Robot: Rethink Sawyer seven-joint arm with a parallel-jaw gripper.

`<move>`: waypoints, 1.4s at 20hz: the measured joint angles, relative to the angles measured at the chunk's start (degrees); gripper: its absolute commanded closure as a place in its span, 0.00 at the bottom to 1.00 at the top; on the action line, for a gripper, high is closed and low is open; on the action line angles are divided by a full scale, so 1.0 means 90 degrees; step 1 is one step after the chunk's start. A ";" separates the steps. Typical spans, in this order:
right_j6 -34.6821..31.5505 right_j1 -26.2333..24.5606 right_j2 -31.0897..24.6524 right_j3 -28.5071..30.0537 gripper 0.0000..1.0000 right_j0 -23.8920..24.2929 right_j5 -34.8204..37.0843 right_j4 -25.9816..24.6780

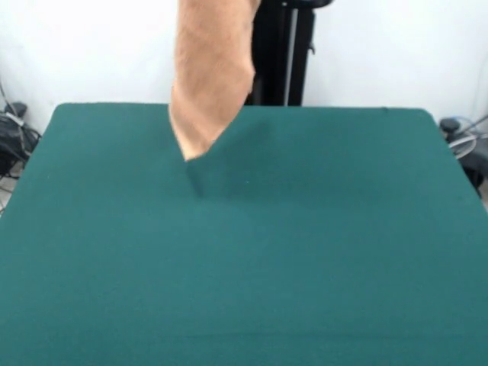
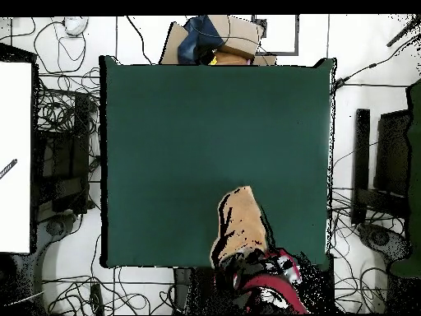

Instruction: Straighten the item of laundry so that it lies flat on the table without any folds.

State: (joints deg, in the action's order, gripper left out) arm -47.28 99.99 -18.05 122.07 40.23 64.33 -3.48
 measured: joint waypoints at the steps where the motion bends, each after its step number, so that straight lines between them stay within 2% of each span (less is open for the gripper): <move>1: 0.0009 0.0086 0.0061 0.0000 1.00 -0.0063 0.0206 0.0017; 5: 0.0142 0.0234 0.0220 -0.0007 1.00 -0.0261 0.0983 0.0068; 6: 0.0333 0.0195 0.0234 -0.0006 1.00 -0.0303 0.1387 0.0092; 11: 0.1015 -0.0216 0.0232 0.0036 1.00 -0.0257 0.1923 0.0191; 13: 0.1451 -0.0631 0.0207 0.0104 1.00 -0.0156 0.1950 0.0208; 16: 0.2118 -0.1550 0.0044 0.0129 1.00 0.0074 0.1953 0.0131; 21: 0.2360 -0.2817 -0.0214 0.0088 1.00 0.0244 0.2234 -0.0182; 24: 0.2360 -0.3289 -0.0321 0.0085 1.00 0.0243 0.2550 -0.0281; 28: 0.2360 -0.3591 -0.0346 0.0085 1.00 0.0243 0.2796 -0.0296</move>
State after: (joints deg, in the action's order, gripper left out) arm -26.04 67.67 -21.16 122.83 42.41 89.49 -6.14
